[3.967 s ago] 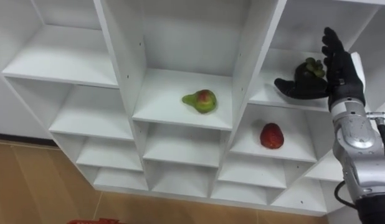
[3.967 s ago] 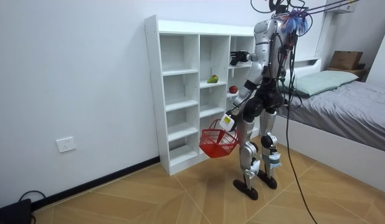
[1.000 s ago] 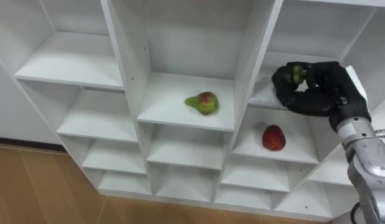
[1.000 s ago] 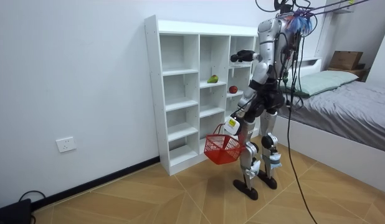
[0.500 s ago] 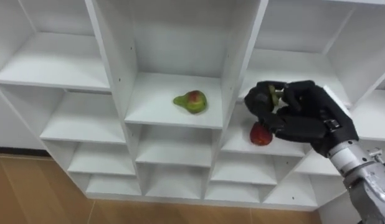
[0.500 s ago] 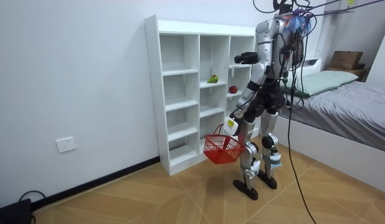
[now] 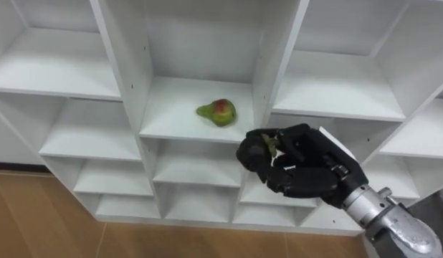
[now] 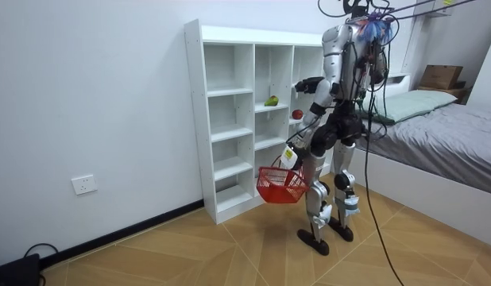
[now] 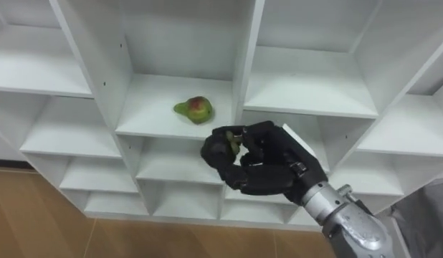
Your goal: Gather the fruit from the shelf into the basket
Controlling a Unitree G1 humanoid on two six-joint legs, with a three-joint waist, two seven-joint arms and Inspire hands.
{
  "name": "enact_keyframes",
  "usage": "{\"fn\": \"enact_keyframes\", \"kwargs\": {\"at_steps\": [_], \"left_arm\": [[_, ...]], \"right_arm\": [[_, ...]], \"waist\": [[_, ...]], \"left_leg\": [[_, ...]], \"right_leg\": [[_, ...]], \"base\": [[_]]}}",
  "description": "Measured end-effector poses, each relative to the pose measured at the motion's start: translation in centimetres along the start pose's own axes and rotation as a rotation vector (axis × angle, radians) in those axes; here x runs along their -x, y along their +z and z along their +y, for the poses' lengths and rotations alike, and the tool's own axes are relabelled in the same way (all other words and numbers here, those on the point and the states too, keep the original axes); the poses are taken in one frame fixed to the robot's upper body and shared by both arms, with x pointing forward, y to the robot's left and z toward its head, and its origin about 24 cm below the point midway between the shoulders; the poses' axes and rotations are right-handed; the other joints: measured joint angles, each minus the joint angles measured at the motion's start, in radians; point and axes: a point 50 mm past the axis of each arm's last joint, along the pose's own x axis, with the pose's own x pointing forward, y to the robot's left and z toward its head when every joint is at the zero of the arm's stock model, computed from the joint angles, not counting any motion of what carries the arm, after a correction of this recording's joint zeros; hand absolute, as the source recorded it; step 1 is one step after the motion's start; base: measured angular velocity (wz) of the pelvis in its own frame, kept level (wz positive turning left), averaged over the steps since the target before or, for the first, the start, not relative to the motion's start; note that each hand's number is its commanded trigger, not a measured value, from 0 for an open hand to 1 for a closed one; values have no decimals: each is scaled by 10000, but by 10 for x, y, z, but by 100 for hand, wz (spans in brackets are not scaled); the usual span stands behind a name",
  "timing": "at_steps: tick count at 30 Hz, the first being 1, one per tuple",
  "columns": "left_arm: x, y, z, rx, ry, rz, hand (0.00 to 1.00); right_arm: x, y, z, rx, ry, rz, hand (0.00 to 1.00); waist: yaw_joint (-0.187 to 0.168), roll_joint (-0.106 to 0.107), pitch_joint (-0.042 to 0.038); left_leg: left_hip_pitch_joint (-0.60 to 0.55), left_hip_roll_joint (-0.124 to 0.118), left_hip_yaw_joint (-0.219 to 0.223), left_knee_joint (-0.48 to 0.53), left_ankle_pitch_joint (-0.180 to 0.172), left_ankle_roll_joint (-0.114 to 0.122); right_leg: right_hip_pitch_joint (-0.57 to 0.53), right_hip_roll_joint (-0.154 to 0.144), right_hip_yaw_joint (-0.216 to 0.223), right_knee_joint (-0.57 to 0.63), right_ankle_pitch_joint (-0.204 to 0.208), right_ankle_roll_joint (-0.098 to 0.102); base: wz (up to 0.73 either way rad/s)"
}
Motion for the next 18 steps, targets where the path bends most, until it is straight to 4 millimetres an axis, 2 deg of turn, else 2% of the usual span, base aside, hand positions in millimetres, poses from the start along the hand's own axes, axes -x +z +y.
{"fn": "enact_keyframes", "kwargs": {"at_steps": [4, 6, 8, 10, 11, 13, 18], "left_arm": [[-4, 20, -4, -3, -141, -660, 100], [-7, 36, -8, 2, -280, -1059, 100], [-9, 48, -13, 221, -425, -1408, 100], [-10, 57, -18, 249, -640, -1740, 100], [-11, 67, -21, 140, -819, -1991, 100], [-11, 79, -23, 107, -1052, -2307, 100], [-11, 104, -34, -425, -1674, -3008, 100]], "right_arm": [[1, -8, 1, -44, 146, 358, 100], [0, -17, 1, -189, 257, 744, 100], [-4, -23, 3, -186, 388, 1020, 100], [-5, -28, 6, -188, 547, 1272, 100], [-7, -31, 6, -250, 574, 1407, 100], [-9, -36, 5, -310, 566, 1631, 100], [-19, -51, -5, -289, -98, 2404, 100]], "waist": [[49, 49, 28], [79, -4, 16], [90, -44, 57], [92, -80, 43], [89, -97, 100], [80, -116, 113], [66, -122, 108]], "left_leg": [[-168, 9, 20, 34, -4, 12], [-244, 31, 51, 145, -8, 15], [-270, 54, 126, 171, -8, 14], [-378, 128, 165, 259, -14, 20], [-455, 139, 166, 330, -20, 26], [-625, 153, 175, 393, -19, 28], [-1150, 182, 151, 592, -18, 54]], "right_leg": [[-161, 4, 46, 31, 15, 2], [-238, 12, 107, 63, 23, -4], [-339, 16, 149, 169, 23, -5], [-457, 13, 146, 194, 40, -15], [-512, 22, 163, 208, 64, -25], [-664, 46, 224, 218, 119, -35], [-1204, 24, 207, 461, 161, -52]], "base": [[-2], [-2], [-11], [-7], [-3], [-5], [-1]]}}
